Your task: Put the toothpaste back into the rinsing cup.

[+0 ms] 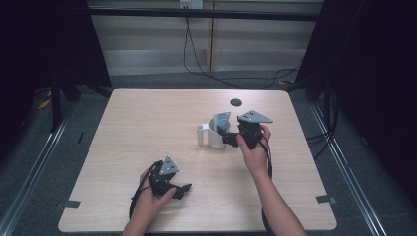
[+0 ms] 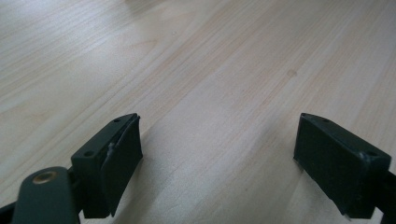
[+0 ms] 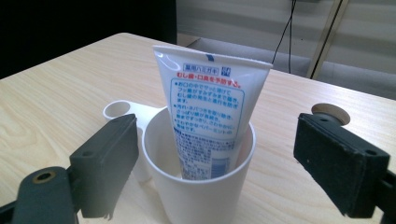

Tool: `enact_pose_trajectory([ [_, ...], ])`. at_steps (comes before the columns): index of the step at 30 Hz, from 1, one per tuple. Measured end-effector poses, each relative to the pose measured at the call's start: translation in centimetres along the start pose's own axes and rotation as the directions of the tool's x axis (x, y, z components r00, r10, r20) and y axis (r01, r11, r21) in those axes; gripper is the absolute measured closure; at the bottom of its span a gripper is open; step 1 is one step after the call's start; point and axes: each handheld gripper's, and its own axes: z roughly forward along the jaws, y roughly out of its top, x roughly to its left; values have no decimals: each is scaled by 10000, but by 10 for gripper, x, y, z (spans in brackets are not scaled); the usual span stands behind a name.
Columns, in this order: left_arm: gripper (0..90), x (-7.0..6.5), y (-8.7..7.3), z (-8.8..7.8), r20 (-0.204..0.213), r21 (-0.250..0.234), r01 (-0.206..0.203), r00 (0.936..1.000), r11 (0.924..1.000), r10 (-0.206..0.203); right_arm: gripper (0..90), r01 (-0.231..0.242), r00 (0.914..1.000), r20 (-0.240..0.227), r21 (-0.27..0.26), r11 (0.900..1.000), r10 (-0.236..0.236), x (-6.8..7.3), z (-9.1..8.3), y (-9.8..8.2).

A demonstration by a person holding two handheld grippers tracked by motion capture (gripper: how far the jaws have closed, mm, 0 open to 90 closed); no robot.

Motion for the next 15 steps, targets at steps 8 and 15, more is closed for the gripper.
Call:
enact_pose_trajectory([
  [8, 147, 0, 0, 0, 41, 30, -31, 10000, 10000, 31, 134, -97, 9996, -278, 145, 9998, 101, -1, -9, -6],
  [15, 147, 0, 0, 0, 46, 35, -27, 10000, 10000, 26, 135, -37, 9989, -470, 253, 9997, 49, -2, -16, -8],
])
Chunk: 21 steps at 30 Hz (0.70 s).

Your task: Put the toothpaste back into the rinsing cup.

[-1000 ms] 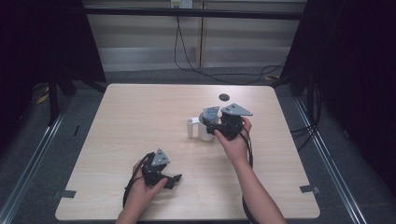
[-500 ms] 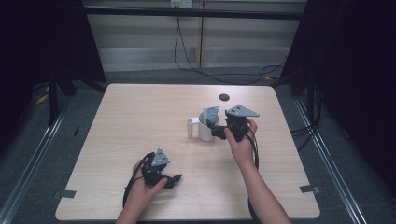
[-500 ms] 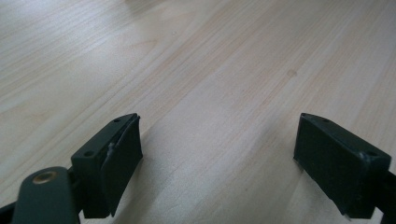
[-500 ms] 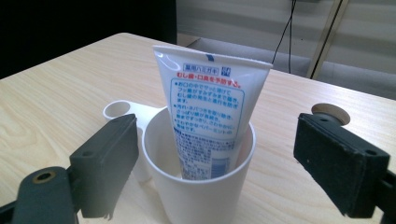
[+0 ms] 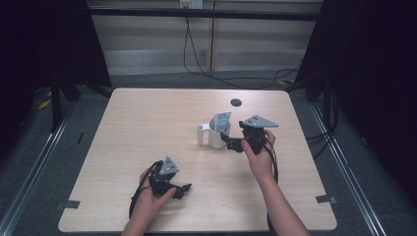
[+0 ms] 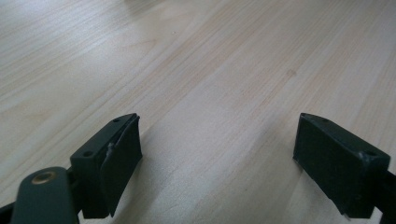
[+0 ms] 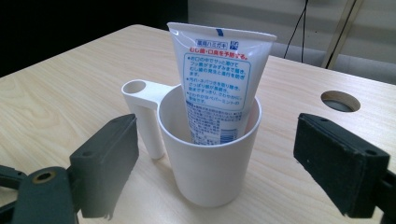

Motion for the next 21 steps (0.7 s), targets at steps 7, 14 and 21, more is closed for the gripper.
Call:
enact_pose_trajectory([
  [7, 147, 0, 0, 0, -1, 3, -2, 10000, 10000, 2, 135, 47, 9998, -210, 112, 9999, -45, 0, -4, -5],
  [14, 147, 0, 0, 0, 1, 3, -3, 10000, 10000, 3, 135, 29, 9992, -411, 245, 9997, -19, -1, -10, -8],
  [21, 147, 0, 0, 0, -1, -8, -5, 10000, 10000, 5, 135, 40, 9988, -488, 265, 9996, -27, -5, -15, -13],
])
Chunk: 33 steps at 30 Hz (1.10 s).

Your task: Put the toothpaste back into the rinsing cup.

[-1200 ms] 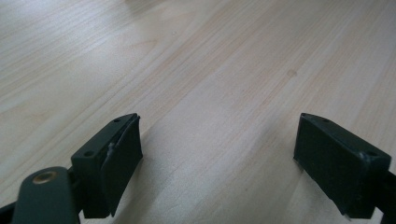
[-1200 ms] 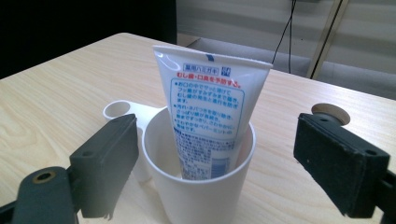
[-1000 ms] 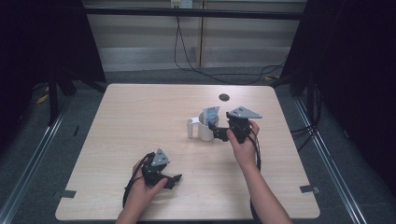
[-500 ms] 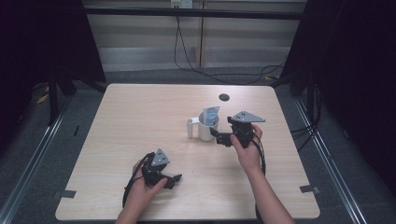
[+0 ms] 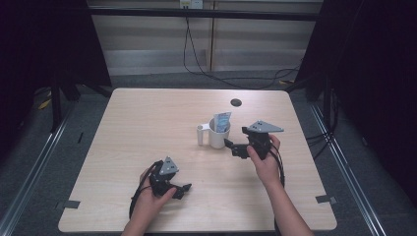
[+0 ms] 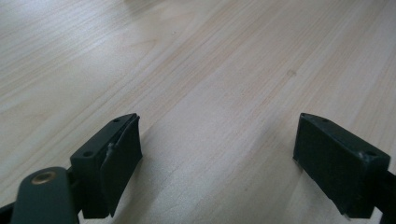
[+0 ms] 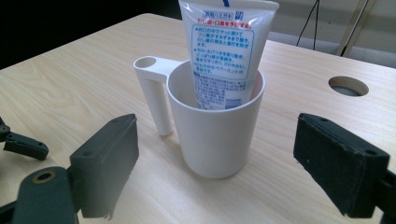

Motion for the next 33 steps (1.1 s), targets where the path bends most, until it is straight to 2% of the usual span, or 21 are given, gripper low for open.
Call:
enact_pose_trajectory([
  [33, 147, 0, 0, 0, -2, -3, -4, 10000, 10000, 4, 135, -144, 9995, -276, 132, 9998, 148, -12, -23, -23],
])
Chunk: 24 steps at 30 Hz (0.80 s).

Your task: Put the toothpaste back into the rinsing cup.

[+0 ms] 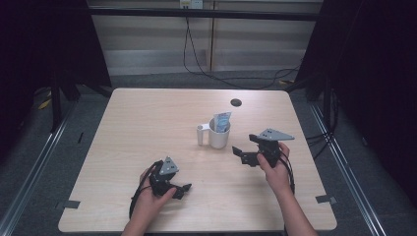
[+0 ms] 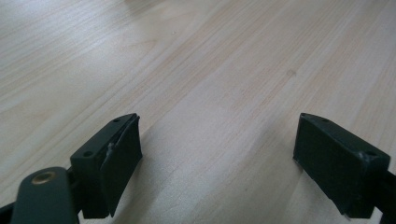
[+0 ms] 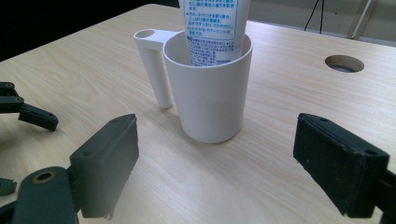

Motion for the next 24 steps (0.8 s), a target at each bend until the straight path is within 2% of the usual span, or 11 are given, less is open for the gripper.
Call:
enact_pose_trajectory([
  [24, 147, 0, 0, 0, -4, 0, 0, 10000, 10000, 0, 137, -185, 9996, -213, 50, 9998, 186, -4, -13, -18],
])
